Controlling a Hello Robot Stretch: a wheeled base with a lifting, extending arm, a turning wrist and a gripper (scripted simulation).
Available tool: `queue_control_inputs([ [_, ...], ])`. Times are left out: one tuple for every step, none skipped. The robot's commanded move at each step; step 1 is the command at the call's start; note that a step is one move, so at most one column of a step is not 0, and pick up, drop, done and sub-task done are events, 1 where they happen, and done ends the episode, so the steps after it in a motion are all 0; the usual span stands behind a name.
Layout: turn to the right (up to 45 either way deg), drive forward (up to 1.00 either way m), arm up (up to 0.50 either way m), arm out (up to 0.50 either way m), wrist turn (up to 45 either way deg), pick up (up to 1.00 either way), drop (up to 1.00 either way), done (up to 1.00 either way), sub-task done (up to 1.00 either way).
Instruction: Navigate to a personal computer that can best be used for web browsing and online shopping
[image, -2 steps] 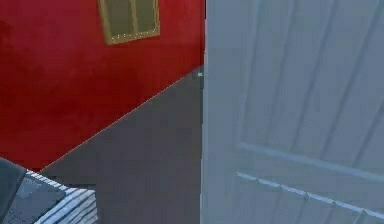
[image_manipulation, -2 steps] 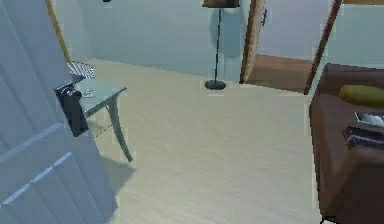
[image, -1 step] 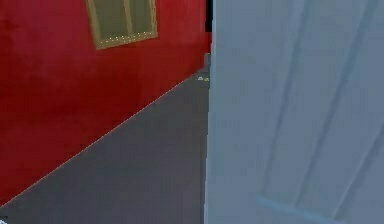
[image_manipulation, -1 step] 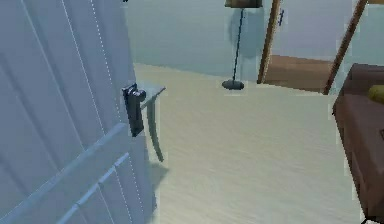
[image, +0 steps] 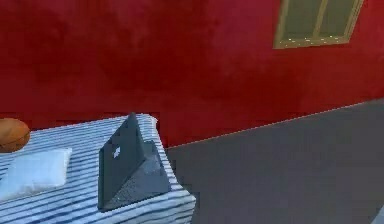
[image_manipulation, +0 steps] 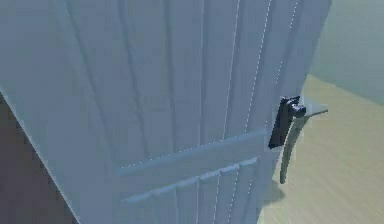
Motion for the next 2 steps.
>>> queue_control_inputs([
  [-21.0, 0.0, 0.0, 0.0, 0.0, 0.0, 0.0, 0.0, 0.0],
  [0.0, 0.0, 0.0, 0.0, 0.0, 0.0, 0.0, 1.0, 0.0],
])
